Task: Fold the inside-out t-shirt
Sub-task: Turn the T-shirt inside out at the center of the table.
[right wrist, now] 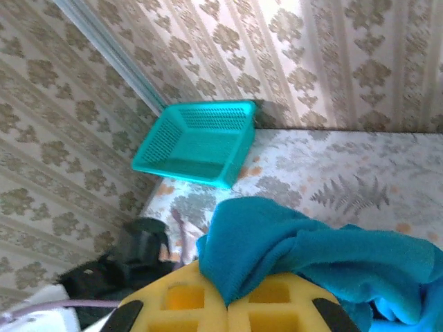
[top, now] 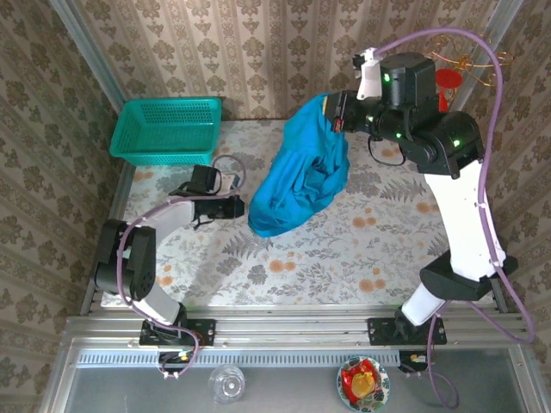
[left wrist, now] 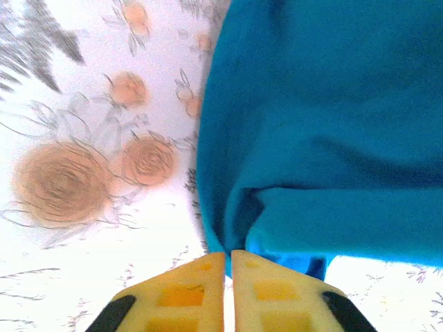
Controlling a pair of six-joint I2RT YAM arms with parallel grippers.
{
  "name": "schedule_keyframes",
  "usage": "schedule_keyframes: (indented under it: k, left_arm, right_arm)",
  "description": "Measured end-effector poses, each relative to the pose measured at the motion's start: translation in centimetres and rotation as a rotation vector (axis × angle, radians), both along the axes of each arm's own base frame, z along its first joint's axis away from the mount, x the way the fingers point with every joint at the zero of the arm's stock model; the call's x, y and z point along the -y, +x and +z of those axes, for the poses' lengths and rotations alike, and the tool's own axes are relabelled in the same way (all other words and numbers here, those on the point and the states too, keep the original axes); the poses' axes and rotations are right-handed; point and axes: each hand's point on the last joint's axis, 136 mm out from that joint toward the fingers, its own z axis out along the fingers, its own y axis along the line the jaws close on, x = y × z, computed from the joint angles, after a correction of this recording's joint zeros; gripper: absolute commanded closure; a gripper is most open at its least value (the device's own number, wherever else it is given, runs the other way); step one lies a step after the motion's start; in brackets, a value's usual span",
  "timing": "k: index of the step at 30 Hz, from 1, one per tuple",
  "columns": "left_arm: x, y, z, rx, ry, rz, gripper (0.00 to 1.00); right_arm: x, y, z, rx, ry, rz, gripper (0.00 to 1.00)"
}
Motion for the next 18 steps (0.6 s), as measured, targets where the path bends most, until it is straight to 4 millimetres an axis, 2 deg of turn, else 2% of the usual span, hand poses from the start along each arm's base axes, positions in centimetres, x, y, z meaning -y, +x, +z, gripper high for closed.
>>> schedule_keyframes:
  k: [2,4,5,6,7,8,10,11,13,18]
  left_arm:
    - [0.1,0.2,2.3,0.064,-0.018,-0.012,0.78]
    - [0.4,0.2,4.5,0.120,-0.047,-0.027,0.75]
    - [0.7,0.1,5.6,0.145,-0.064,-0.038,0.73]
    - [0.9,0.1,6.3,0.161,-0.077,-0.049,0.73]
    - [1.1,0.1,6.9,0.176,-0.089,-0.056,0.72]
    - [1.4,0.0,7.3,0.181,-0.100,-0.066,0.72]
    - [1.8,-0.2,7.2,0.175,-0.108,-0.081,0.71]
    - [2.1,-0.3,6.9,0.163,-0.110,-0.090,0.71]
    - [2.7,-0.6,6.1,0.135,-0.110,-0.110,0.71]
    - [4.1,-1.2,3.8,0.070,-0.099,-0.147,0.70]
  right_arm:
    - [1.2,0.1,-3.5,-0.076,-0.032,-0.029,1.00]
    - [2.8,0.2,-8.8,-0.194,-0.066,-0.071,1.00]
    - [4.0,0.4,-11.9,-0.259,-0.072,-0.105,0.92]
    - [5.1,0.4,-14.8,-0.324,-0.079,-0.139,0.78]
    - [6.7,0.1,-18.5,-0.414,-0.092,-0.186,0.66]
    - [8.3,-0.2,-21.9,-0.496,-0.115,-0.232,0.60]
    - [10.8,-1.1,-26.7,-0.616,-0.164,-0.312,0.54]
    - [11.7,-1.7,-28.4,-0.659,-0.190,-0.339,0.53]
    - [12.2,-2.7,-30.4,-0.709,-0.222,-0.353,0.53]
    - [12.2,-3.6,-32.5,-0.735,-0.229,-0.345,0.53]
